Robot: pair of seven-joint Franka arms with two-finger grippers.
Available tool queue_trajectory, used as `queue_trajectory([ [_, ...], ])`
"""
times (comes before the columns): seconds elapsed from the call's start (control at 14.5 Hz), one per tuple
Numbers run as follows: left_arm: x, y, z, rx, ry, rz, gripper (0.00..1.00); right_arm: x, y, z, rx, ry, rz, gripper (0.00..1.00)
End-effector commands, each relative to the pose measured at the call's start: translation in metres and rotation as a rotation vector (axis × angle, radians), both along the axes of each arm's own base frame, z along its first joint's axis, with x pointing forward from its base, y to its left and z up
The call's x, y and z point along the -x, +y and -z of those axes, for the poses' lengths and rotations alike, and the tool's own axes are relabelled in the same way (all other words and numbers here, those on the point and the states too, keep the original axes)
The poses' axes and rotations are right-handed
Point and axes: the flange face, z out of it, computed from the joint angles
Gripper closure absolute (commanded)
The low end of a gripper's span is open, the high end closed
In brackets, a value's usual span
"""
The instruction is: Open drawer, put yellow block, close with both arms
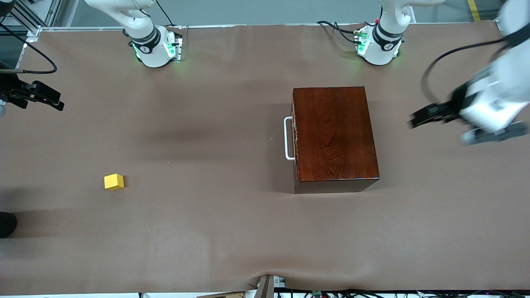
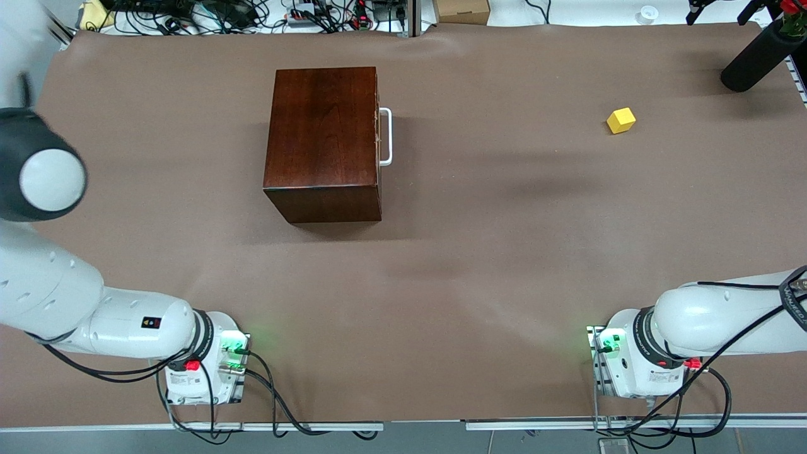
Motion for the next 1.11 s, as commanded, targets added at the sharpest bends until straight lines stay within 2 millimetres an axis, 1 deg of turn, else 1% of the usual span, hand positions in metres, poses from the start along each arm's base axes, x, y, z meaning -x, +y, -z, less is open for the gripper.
queue_trajectory([
  [0.0, 0.004, -0.080, 0.023, -0.036, -0.018, 0.037, 0.00, -0.001, -0.003, -0.003, 0.016, 0.000, -0.006, 0.00],
  [0.14, 0.013, -0.142, 0.052, -0.052, -0.010, 0.043, 0.00, -0.001, -0.004, -0.004, 0.013, -0.002, -0.001, 0.00],
  [0.28, 0.024, -0.205, 0.081, -0.085, -0.062, 0.010, 0.00, -0.001, -0.004, -0.003, 0.009, 0.001, 0.004, 0.00],
  [0.41, 0.044, -0.270, 0.120, -0.146, -0.128, -0.018, 0.00, -0.002, -0.004, -0.001, 0.005, 0.005, 0.029, 0.00],
  [0.48, 0.053, -0.299, 0.141, -0.180, -0.154, -0.026, 0.00, -0.003, -0.006, 0.000, 0.004, 0.005, 0.052, 0.00],
  [0.62, 0.066, -0.335, 0.181, -0.255, -0.186, -0.016, 0.00, -0.002, -0.006, 0.000, 0.005, 0.006, 0.068, 0.00],
  [0.69, 0.073, -0.347, 0.199, -0.281, -0.191, 0.002, 0.00, -0.002, -0.006, 0.000, 0.005, 0.009, 0.068, 0.00],
  [0.76, 0.077, -0.355, 0.210, -0.288, -0.196, 0.017, 0.00, -0.002, -0.007, 0.000, 0.002, 0.009, 0.072, 0.00],
  [1.04, 0.086, -0.372, 0.234, -0.277, -0.205, 0.049, 0.00, -0.004, -0.013, 0.004, 0.002, 0.013, 0.088, 0.00],
])
